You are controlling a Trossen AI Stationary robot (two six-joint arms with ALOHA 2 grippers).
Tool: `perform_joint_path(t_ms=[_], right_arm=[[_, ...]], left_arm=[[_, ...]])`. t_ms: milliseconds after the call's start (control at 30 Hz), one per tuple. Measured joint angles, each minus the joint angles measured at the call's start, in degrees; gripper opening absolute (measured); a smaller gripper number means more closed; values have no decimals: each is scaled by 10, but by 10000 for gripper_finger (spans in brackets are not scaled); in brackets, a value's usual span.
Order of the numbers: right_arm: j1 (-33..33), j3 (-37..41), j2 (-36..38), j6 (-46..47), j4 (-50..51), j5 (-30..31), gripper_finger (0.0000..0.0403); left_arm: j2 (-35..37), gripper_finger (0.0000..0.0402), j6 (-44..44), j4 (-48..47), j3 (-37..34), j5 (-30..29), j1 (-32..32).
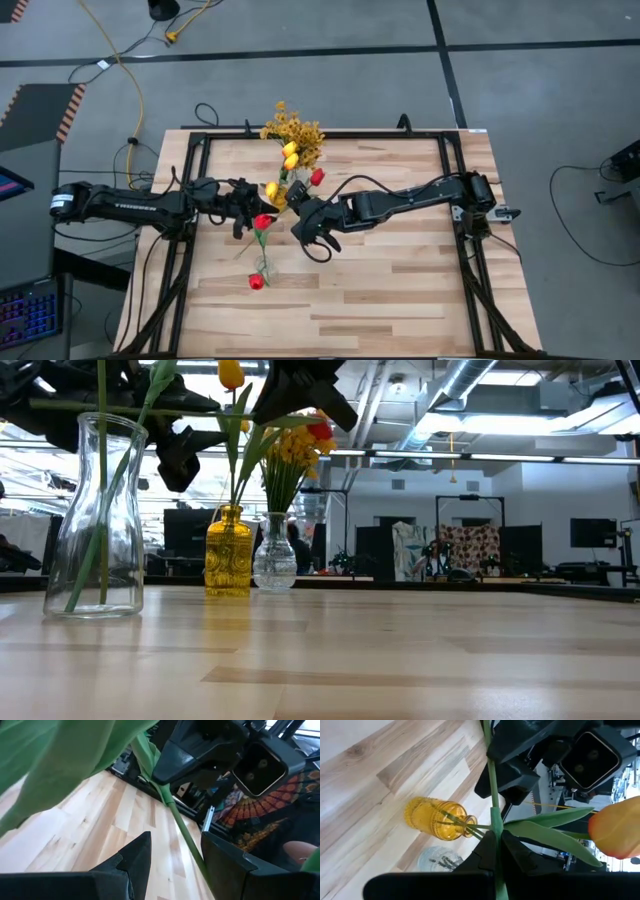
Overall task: Sort flowers into vase by color
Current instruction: Put the red tulip into the bottom transparent vase
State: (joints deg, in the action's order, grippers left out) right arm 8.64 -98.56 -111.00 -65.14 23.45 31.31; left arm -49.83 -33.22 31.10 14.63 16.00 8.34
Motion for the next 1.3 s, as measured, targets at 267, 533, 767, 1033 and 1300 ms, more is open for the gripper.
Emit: perform_joint_path(t_ms=[267, 533, 767, 1033, 1300], right_arm=[[0, 0, 0, 1, 1, -1, 40], [0, 0, 0, 2, 2, -13, 40], [0, 0, 0, 2, 3, -14, 42], [0, 0, 0, 2, 2, -14, 60], [0, 0, 0, 3, 0, -16, 97]], left_arm=[[-28, 160, -4, 20, 0, 2, 0], [-38, 124, -5, 45, 0, 2, 0], [-38, 54, -15, 45, 0, -3, 0], [-38, 5, -26, 42, 0, -6, 0], [-38, 2, -30, 43, 0, -7, 0]])
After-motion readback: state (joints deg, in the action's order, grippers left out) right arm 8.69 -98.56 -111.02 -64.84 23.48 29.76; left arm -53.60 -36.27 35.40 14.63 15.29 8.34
